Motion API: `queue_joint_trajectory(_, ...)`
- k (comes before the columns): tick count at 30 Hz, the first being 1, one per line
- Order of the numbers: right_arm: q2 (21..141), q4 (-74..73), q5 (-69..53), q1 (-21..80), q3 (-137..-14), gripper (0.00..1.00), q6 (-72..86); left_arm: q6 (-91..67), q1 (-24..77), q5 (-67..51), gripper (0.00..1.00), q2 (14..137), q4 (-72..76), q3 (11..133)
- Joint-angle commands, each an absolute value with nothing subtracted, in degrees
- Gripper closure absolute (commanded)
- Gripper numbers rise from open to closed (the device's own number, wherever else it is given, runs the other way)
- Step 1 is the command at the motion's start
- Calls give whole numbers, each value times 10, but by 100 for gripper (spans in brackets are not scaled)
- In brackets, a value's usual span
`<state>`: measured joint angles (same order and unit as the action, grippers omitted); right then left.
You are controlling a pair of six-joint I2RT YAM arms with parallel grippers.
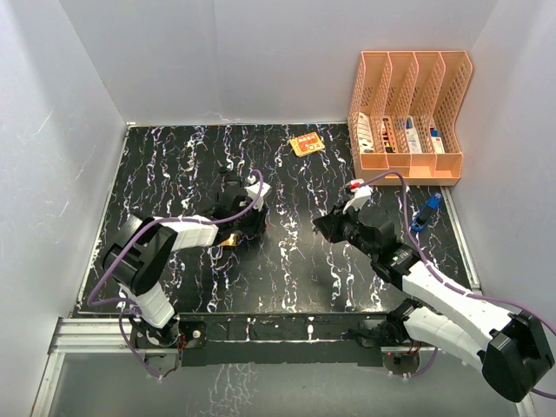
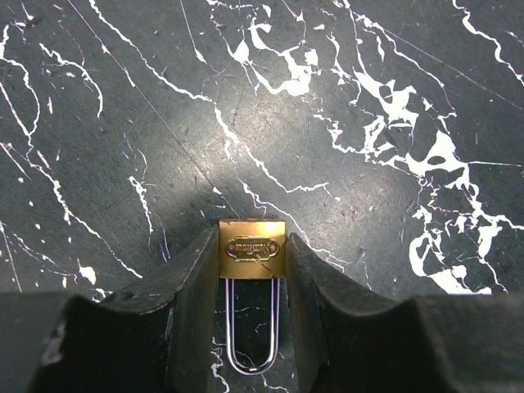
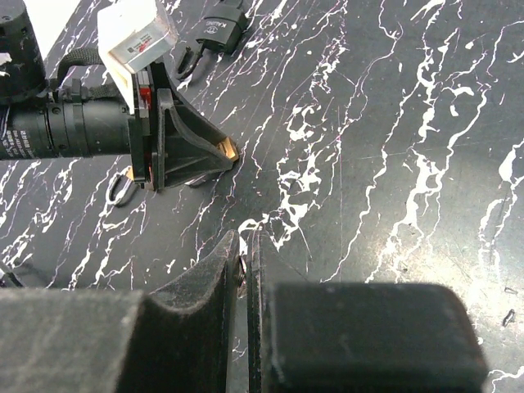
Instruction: Unlock with the key
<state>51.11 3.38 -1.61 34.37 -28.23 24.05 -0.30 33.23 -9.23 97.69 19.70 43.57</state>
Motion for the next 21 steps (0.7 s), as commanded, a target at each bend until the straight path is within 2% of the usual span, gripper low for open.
queue_joint_trajectory(1, 502, 75, -7, 341, -279, 100, 231, -15, 337, -116, 100, 946, 188, 423)
queue_joint_trajectory(21, 518, 67, -2, 341, -291, 100, 230, -22, 336, -153, 100, 942, 213, 437)
